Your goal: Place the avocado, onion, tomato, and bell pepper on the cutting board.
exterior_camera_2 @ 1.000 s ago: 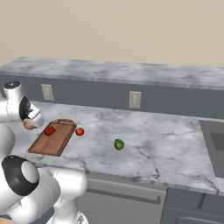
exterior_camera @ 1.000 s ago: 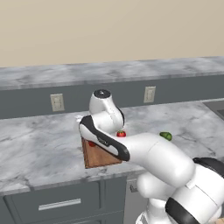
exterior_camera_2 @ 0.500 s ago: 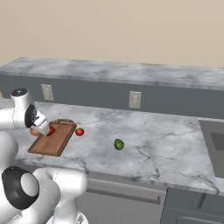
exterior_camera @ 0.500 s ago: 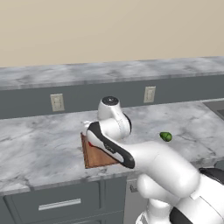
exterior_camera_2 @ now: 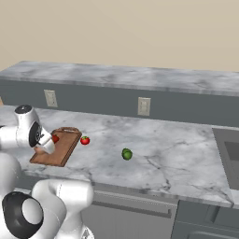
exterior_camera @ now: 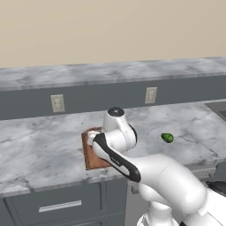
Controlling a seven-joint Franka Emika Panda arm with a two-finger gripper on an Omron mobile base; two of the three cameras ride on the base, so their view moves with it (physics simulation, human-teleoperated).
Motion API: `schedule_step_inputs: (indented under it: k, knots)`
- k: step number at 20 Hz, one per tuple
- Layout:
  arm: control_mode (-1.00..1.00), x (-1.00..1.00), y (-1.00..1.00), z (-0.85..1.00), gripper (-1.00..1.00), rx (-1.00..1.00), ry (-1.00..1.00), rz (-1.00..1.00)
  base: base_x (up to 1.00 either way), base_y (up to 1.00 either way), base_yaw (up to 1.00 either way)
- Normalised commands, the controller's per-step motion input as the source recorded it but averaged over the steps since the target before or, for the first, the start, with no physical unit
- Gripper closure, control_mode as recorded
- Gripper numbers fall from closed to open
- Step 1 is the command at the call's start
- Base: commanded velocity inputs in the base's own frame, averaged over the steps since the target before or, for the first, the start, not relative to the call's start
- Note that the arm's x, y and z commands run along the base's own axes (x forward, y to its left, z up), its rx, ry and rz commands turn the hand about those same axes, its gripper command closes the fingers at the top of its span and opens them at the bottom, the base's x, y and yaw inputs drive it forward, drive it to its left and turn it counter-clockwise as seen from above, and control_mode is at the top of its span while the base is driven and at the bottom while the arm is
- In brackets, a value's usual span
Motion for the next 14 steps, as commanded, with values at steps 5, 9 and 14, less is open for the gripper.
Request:
schedule_step_inputs:
  k: [5,9,14]
  knots:
    - [-1.00,0.13,0.00,-0.13,1.00,0.00,0.03,0.00,0.00,0.00,0.00]
    - [-1.00,0.23,0.00,-0.09,1.00,0.00,0.03,0.00,0.00,0.00,0.00]
    - [-1.00,0.10,0.05,-0.12,1.00,0.00,0.02,0.00,0.00,0.00,0.00]
